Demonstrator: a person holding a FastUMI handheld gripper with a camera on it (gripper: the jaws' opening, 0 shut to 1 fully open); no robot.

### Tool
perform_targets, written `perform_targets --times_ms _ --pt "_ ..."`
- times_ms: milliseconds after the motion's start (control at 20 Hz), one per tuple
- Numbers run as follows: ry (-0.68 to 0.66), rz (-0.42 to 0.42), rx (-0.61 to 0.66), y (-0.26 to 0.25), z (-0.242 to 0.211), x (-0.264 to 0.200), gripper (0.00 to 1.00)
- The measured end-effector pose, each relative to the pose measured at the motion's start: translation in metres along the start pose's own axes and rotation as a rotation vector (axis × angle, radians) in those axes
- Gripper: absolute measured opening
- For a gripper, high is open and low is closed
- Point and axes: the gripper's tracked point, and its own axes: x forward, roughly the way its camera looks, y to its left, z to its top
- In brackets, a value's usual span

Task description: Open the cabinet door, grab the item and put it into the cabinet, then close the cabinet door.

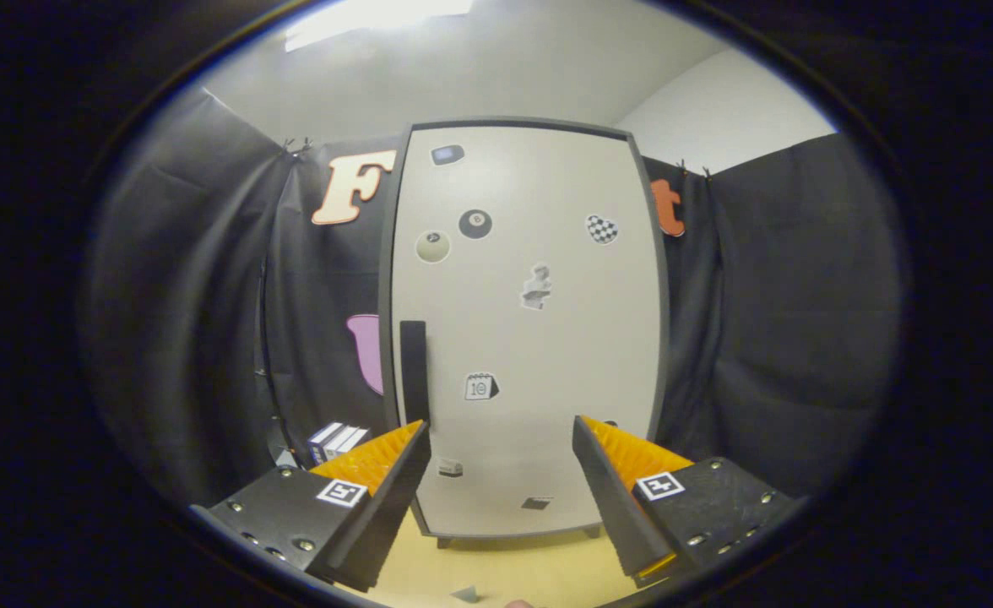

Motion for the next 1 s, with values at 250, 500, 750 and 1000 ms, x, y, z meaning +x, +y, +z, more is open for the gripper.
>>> perform_targets --times_ms 250,500,750,1000 --pt "0.002 0.067 -0.005 0.045 0.001 0.048 1.00" --pt "0.011 0.096 0.035 0.074 -0.002 0.098 1.00" --pt "0.036 0.100 0.042 0.088 -0.011 0.135 1.00" --pt "0.043 0.081 0.047 0.088 -0.012 0.151 0.67"
